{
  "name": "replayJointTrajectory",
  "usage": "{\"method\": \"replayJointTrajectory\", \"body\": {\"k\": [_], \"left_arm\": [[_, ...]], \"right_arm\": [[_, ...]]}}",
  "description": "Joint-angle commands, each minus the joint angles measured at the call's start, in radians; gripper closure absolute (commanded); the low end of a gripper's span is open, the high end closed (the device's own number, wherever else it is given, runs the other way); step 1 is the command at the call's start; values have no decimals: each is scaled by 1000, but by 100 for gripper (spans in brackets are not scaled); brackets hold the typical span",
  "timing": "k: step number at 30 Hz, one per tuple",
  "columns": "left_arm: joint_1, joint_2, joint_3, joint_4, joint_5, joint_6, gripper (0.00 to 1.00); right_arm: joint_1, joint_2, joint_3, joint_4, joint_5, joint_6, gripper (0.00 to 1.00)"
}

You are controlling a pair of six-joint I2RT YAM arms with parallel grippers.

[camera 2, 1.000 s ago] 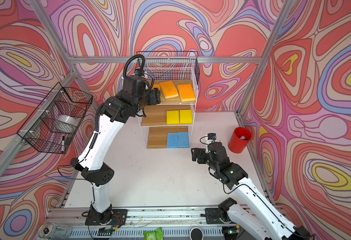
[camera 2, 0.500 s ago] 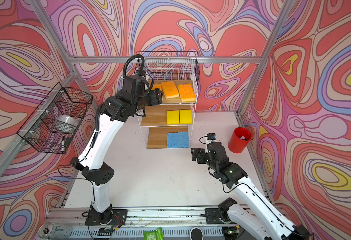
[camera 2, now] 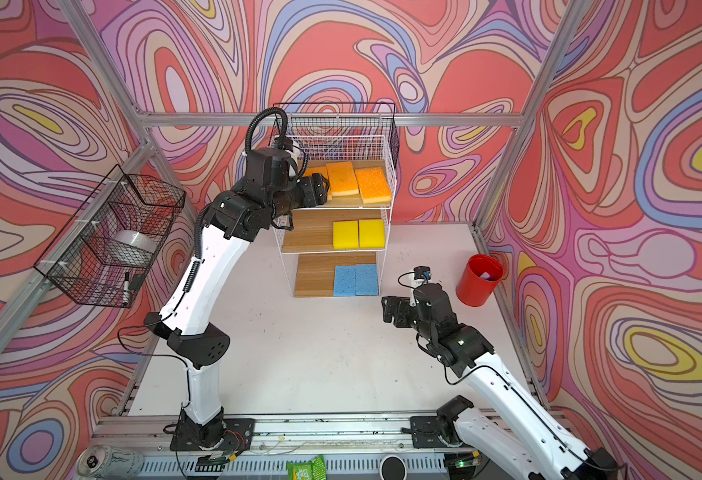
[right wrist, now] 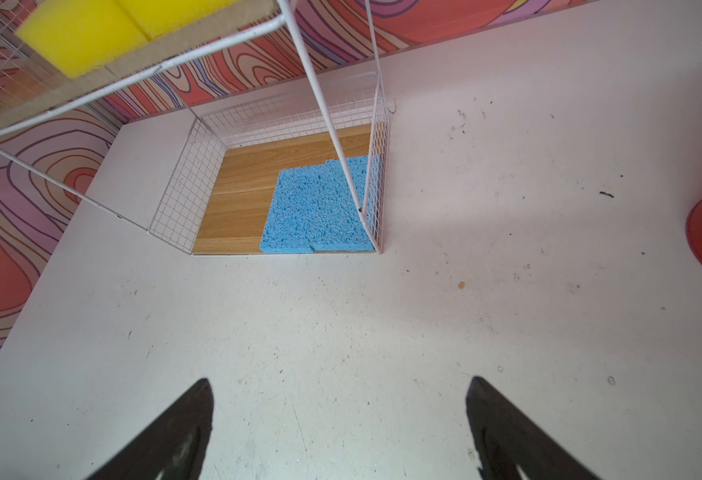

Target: Place and organize the cleaning sponges onto the shelf

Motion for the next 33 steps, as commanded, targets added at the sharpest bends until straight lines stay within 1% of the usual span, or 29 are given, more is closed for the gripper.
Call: {"method": "replayJointTrajectory", "body": {"k": [1,5,8,12,14,19,21,24,29,31,33], "left_arm": [[14,10,-6,5,29,-5,15],[15,-26,-27,6,42,22,9],[15,-87,-88,31,44,39,2],[15,-177,-183,52,49,58,0],[14,-242,-269,83,54,64,0],[14,-502,-621,256,82,59,0],[15,-597,-735,297,75,55,0],[15,-707,-829,287,51,52,0],[14,-871,-989,247,41,25,0],[15,-928,-1061,209,0,21,0],[15,-987,-1164,186,-69,31,0]], "right_arm": [[-5,2,7,15,-1,-8,2],[-5,8,7,20,0,-8,2],[-5,11,16,23,2,-8,2],[-5,6,29,21,11,-10,2],[-4,-2,33,20,18,-8,2],[-5,-43,39,21,70,-5,2],[-4,-62,33,31,96,-5,2],[-4,-77,23,48,139,-11,2],[-5,-83,7,57,221,-17,2],[-5,-91,-11,71,262,-24,2],[-5,-98,-40,102,298,-52,1]]}}
